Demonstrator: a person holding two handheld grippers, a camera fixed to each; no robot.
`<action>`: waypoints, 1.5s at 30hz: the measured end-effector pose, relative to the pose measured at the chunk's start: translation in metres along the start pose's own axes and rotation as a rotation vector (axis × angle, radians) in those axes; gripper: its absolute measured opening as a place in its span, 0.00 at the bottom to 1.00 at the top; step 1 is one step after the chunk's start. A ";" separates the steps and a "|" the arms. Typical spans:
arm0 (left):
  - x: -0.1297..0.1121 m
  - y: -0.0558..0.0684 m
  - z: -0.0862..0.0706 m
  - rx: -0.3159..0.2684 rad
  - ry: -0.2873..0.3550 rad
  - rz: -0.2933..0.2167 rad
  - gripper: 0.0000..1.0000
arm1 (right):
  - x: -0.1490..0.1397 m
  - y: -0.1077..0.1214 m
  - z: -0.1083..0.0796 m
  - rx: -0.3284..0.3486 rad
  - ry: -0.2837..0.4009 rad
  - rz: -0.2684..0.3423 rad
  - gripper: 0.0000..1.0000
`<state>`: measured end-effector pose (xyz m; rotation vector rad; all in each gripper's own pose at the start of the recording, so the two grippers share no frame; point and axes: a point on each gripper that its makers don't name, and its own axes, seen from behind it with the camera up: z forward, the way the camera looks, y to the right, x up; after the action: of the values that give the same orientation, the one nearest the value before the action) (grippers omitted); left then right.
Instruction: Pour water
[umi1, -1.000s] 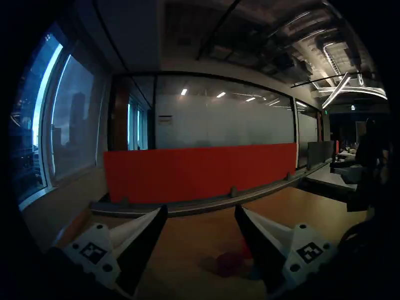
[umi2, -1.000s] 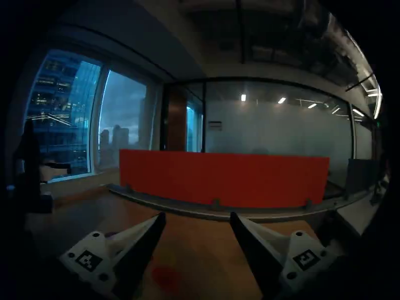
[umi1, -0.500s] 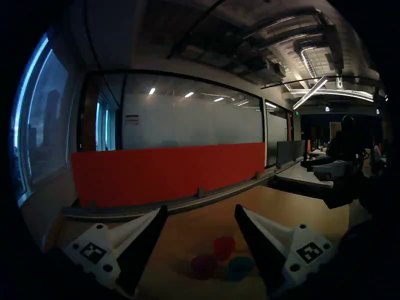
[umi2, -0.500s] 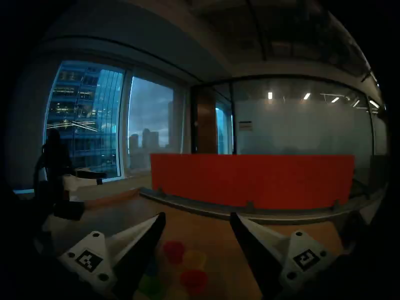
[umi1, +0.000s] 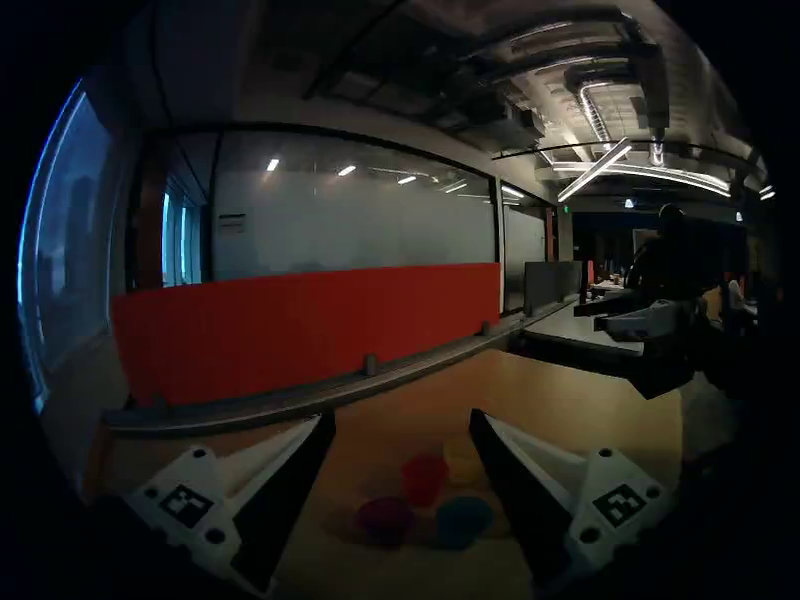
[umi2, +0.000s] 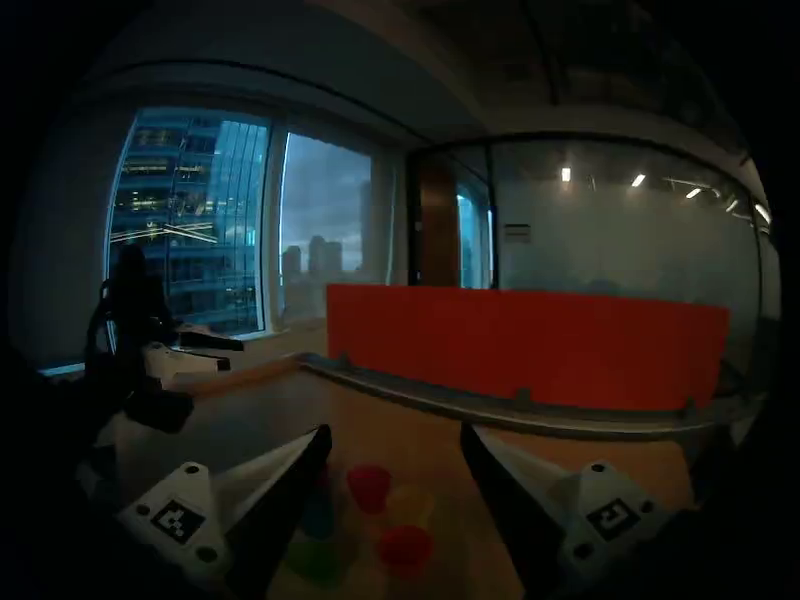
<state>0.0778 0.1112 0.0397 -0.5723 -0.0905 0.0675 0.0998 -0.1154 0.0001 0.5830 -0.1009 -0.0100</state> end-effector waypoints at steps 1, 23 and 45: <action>-0.002 0.002 0.001 -0.009 -0.004 -0.002 1.00 | -0.002 -0.002 0.001 0.008 -0.008 -0.004 0.99; -0.062 0.018 0.020 -0.116 -0.117 -0.007 1.00 | -0.047 -0.038 0.008 0.126 -0.144 -0.088 0.99; -0.116 0.042 0.034 -0.212 -0.196 0.025 1.00 | -0.103 -0.044 0.011 0.169 -0.252 -0.085 0.98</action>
<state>-0.0426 0.1544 0.0371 -0.7775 -0.2832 0.1397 -0.0033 -0.1544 -0.0243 0.7531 -0.3238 -0.1588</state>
